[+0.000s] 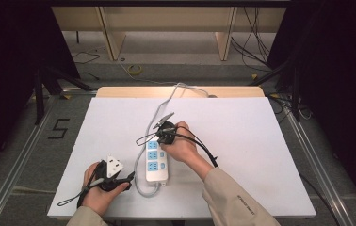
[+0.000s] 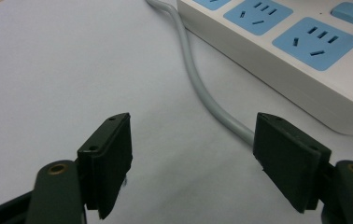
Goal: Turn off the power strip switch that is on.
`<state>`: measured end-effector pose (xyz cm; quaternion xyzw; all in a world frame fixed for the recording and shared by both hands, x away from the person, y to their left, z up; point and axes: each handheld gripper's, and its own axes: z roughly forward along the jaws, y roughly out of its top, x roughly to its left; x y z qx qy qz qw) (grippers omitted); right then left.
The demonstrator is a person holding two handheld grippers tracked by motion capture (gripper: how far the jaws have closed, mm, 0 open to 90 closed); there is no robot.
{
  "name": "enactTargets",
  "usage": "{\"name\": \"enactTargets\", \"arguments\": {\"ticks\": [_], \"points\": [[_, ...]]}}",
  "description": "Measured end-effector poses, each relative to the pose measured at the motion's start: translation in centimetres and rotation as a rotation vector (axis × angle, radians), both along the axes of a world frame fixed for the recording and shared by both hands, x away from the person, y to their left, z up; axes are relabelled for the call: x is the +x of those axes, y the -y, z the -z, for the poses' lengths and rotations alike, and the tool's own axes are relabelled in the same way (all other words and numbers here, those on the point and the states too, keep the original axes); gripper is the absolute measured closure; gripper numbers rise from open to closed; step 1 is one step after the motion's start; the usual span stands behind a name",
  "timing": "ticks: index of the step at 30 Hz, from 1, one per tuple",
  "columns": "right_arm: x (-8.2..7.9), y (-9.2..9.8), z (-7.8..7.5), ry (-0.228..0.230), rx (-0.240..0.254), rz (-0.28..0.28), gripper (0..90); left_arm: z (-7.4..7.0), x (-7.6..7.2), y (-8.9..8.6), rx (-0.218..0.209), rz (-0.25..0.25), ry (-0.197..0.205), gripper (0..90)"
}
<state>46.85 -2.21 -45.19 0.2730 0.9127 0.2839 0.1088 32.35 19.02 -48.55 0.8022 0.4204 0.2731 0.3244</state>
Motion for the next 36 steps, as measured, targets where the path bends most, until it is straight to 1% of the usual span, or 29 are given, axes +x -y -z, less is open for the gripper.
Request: {"name": "enactTargets", "arguments": {"ticks": [3,6,12,16,17,20,21,22,23,26,30,34,35,36], "points": [[0.0,0.0,0.1,0.001,0.012,0.003,90.0,0.0,0.0,0.0,0.000,0.001,0.000,28.2],[0.0,0.0,0.0,0.000,0.003,0.002,90.0,0.0,0.0,0.0,0.000,0.001,0.001,28.1],[0.0,0.0,0.0,-0.003,0.010,0.004,90.0,0.0,0.0,0.0,-0.002,0.000,0.000,28.1],[-0.1,0.1,0.0,0.005,0.007,0.004,90.0,0.0,0.0,0.1,0.001,0.003,0.000,28.1],[-0.1,0.1,-0.2,0.007,0.021,0.007,90.0,0.0,0.0,0.0,0.003,0.004,0.000,28.1],[-0.3,0.1,-0.3,0.015,0.006,-0.003,90.0,0.1,0.1,0.0,0.004,0.004,-0.001,28.1],[-0.4,0.2,-0.3,0.023,0.012,-0.010,90.0,0.0,0.1,0.0,0.004,0.004,0.000,28.2],[-0.4,0.3,-0.3,0.025,0.025,0.000,90.0,0.0,0.1,0.0,0.003,0.004,-0.001,28.2],[-0.4,0.4,-0.3,0.029,0.027,-0.006,90.0,0.0,0.1,0.0,0.003,0.004,-0.001,28.1],[-0.5,0.8,-0.6,0.034,0.037,0.002,90.0,0.0,0.0,0.1,0.002,0.005,0.000,28.2],[-0.5,1.4,-1.1,0.031,0.040,0.001,89.6,0.0,0.0,0.1,0.001,0.003,-0.001,28.2],[-0.6,2.3,-1.3,0.027,0.059,0.011,88.5,0.0,0.0,0.1,0.003,0.003,-0.002,28.2],[-0.7,2.6,-1.3,0.024,0.054,0.012,88.1,0.0,0.0,0.1,0.003,0.002,-0.001,28.2],[-0.7,2.9,-1.3,0.026,0.060,0.017,87.5,0.0,0.0,0.1,0.002,0.001,0.000,28.2]]}}
